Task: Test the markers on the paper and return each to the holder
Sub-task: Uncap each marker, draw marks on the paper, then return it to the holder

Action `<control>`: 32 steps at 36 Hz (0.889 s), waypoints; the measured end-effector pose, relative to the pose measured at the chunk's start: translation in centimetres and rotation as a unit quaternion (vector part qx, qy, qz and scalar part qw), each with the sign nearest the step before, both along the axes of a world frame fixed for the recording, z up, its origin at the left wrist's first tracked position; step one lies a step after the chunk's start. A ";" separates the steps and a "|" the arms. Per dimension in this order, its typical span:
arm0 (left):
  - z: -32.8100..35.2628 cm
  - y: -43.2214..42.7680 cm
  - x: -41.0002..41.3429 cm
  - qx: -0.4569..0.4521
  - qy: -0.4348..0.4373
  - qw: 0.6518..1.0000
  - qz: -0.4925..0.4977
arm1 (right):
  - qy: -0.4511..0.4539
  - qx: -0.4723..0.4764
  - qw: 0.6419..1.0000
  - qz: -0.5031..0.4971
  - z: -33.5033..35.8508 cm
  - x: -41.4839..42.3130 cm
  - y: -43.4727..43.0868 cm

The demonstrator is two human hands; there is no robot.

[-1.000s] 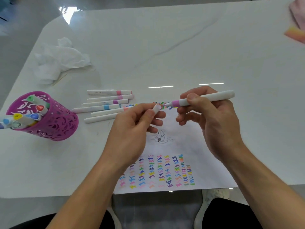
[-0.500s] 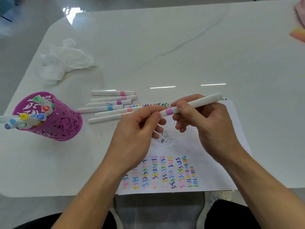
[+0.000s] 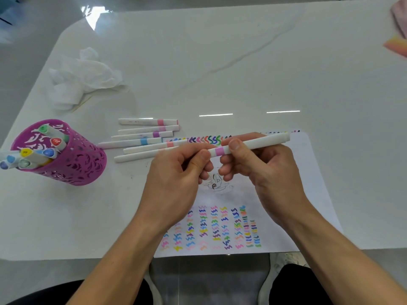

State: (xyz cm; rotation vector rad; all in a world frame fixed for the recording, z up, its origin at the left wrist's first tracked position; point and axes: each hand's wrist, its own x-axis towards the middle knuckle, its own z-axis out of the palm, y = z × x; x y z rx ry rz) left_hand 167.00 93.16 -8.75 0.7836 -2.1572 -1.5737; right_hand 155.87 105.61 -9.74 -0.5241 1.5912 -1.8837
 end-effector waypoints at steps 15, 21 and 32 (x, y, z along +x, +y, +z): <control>1.7 -1.2 0.7 0.021 0.042 0.991 0.124 | -0.044 0.016 0.998 -0.048 -0.6 -1.7 0.1; 3.2 -3.1 2.2 -0.026 0.118 0.976 0.184 | 0.032 0.073 0.995 -0.064 -1.6 -1.8 0.4; 6.1 -6.3 5.4 -0.276 0.171 0.899 0.295 | 0.188 0.145 0.969 -0.065 -1.5 -0.3 -0.4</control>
